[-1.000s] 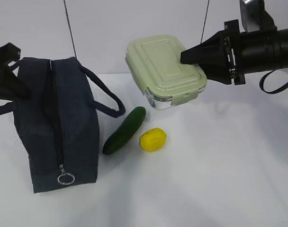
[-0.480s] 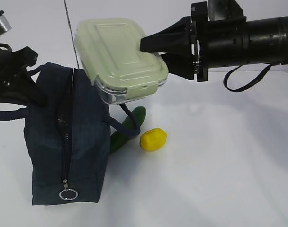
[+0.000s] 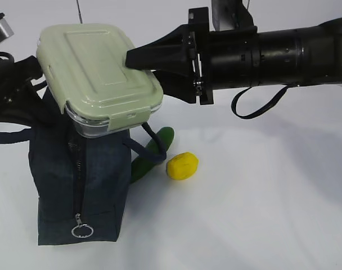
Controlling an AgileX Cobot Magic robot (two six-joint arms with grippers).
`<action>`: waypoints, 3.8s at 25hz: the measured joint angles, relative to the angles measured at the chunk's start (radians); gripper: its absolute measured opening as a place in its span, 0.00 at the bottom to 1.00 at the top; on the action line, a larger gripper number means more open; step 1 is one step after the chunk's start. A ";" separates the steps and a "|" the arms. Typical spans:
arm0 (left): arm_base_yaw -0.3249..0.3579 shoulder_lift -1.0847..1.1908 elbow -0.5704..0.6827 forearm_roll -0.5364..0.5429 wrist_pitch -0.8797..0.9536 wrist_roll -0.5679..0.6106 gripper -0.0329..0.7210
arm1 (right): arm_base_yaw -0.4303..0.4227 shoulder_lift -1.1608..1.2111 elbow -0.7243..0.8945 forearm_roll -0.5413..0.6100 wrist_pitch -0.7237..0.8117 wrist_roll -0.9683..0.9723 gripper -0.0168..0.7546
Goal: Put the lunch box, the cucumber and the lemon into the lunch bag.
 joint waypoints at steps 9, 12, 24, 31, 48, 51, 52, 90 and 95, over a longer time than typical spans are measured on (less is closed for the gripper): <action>0.000 0.000 0.000 -0.002 0.000 0.000 0.04 | 0.004 0.001 0.000 0.016 -0.137 -0.018 0.48; 0.000 0.000 0.000 -0.013 0.000 0.000 0.04 | 0.004 0.004 0.000 0.016 -0.158 -0.018 0.48; 0.000 0.000 0.000 -0.067 -0.022 0.015 0.04 | 0.034 0.004 0.000 0.024 -0.226 -0.019 0.48; 0.000 0.000 0.000 -0.126 -0.022 0.058 0.04 | 0.053 0.018 0.000 0.032 -0.294 -0.020 0.48; 0.000 0.000 -0.001 -0.290 -0.018 0.162 0.04 | 0.053 0.192 0.000 0.053 -0.321 -0.021 0.48; 0.000 0.000 -0.001 -0.315 -0.018 0.172 0.04 | 0.057 0.193 -0.008 0.053 -0.321 -0.021 0.48; 0.000 0.000 -0.001 -0.319 -0.018 0.172 0.04 | 0.061 0.193 -0.015 0.053 -0.321 -0.021 0.48; 0.000 0.006 -0.001 -0.459 0.000 0.250 0.04 | 0.199 0.332 -0.217 0.043 -0.283 -0.034 0.48; 0.000 0.006 -0.001 -0.458 0.000 0.250 0.04 | 0.199 0.358 -0.219 0.041 -0.268 -0.034 0.48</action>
